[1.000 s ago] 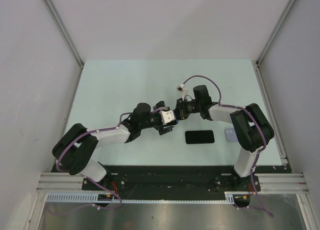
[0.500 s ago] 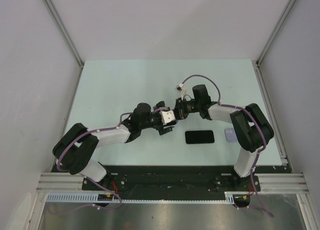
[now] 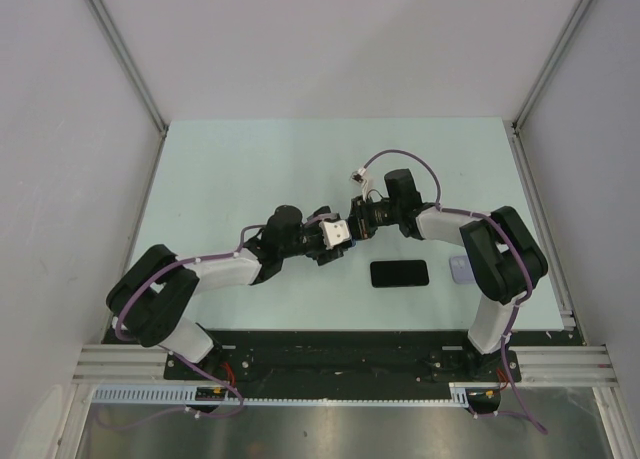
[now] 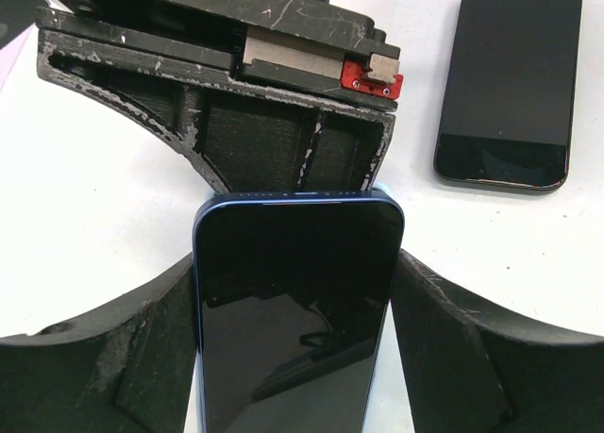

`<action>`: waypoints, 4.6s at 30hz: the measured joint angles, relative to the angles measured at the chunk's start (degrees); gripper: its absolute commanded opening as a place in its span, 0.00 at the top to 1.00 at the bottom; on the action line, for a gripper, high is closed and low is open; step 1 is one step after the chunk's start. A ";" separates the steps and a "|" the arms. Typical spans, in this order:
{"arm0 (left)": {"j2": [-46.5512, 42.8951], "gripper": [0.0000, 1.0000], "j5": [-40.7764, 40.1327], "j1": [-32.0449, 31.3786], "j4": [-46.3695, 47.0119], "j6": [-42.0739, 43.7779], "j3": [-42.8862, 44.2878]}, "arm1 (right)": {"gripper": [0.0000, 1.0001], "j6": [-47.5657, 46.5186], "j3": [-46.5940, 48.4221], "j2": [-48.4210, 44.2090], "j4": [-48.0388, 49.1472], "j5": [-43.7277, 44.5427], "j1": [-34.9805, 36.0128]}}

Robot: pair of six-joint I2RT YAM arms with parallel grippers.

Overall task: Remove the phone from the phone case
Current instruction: Remove the phone case from the phone, then place the phone case at the center of the board.

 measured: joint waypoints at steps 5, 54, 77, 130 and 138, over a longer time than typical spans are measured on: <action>0.02 0.62 -0.04 0.00 -0.02 -0.24 0.00 | 1.00 -0.35 0.02 0.00 -0.24 0.15 0.04; -0.72 0.99 3.98 2.36 1.38 -7.34 -0.04 | 1.00 1.75 1.25 1.88 -0.09 -2.19 -1.90; -4.00 1.00 7.91 3.19 2.93 -10.27 -1.86 | 1.00 2.69 1.27 3.98 0.13 6.45 -8.66; -4.66 1.00 18.53 4.68 2.73 -10.36 -2.78 | 1.00 12.22 -0.70 -1.18 4.11 31.82 -38.12; -4.66 1.00 18.56 4.68 2.73 -10.34 -2.78 | 1.00 14.97 -0.70 -1.20 6.86 44.41 -39.52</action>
